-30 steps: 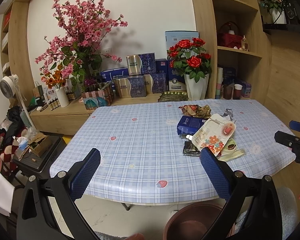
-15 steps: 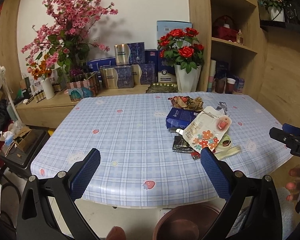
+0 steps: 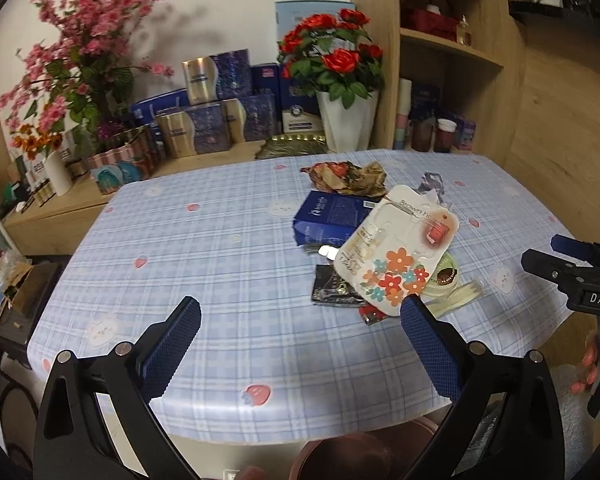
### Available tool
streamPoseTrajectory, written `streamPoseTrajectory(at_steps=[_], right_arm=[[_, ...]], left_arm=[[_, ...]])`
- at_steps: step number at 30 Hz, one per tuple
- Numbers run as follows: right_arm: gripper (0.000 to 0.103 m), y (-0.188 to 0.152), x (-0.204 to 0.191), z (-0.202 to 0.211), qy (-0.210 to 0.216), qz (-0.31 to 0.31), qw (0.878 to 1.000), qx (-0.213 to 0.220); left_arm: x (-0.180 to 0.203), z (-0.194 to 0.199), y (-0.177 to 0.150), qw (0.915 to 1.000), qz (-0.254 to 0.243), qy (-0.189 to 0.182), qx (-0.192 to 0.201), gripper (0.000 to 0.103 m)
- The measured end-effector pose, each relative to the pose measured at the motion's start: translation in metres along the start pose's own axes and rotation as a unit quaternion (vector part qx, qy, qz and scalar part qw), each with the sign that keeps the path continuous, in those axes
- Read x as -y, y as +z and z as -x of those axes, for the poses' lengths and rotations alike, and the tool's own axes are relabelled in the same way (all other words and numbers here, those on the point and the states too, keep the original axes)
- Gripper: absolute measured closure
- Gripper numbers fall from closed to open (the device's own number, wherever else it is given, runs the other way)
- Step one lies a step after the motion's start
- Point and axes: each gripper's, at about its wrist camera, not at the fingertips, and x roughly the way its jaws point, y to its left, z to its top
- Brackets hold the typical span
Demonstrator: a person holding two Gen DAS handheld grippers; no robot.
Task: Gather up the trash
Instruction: 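Grasp the white flowered Brown hook package with the left tool while the right tool approaches the yogurt cup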
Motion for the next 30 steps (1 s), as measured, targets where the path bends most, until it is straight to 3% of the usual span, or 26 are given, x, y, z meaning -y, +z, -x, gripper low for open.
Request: streamPoseTrajectory(at_steps=[13, 20, 25, 30], right_arm=[[0.006, 0.017, 0.027, -0.057, 0.020, -0.011, 0.999, -0.042], [0.006, 0.024, 0.035, -0.071, 0.024, -0.005, 0.999, -0.048], [0.006, 0.025, 0.044, -0.077, 0.020, -0.009, 0.998, -0.055], [0.006, 0.023, 0.049, -0.082, 0.022, -0.022, 0.998, -0.062]], left_arm=[[0.071, -0.111, 0.030, 0.9912, -0.104, -0.072, -0.039, 0.005], [0.064, -0.163, 0.040, 0.9870, -0.096, -0.100, -0.081, 0.005], [0.062, -0.175, 0.045, 0.9800, -0.105, -0.140, -0.095, 0.005], [0.065, -0.189, 0.045, 0.9762, -0.108, -0.151, -0.113, 0.005]])
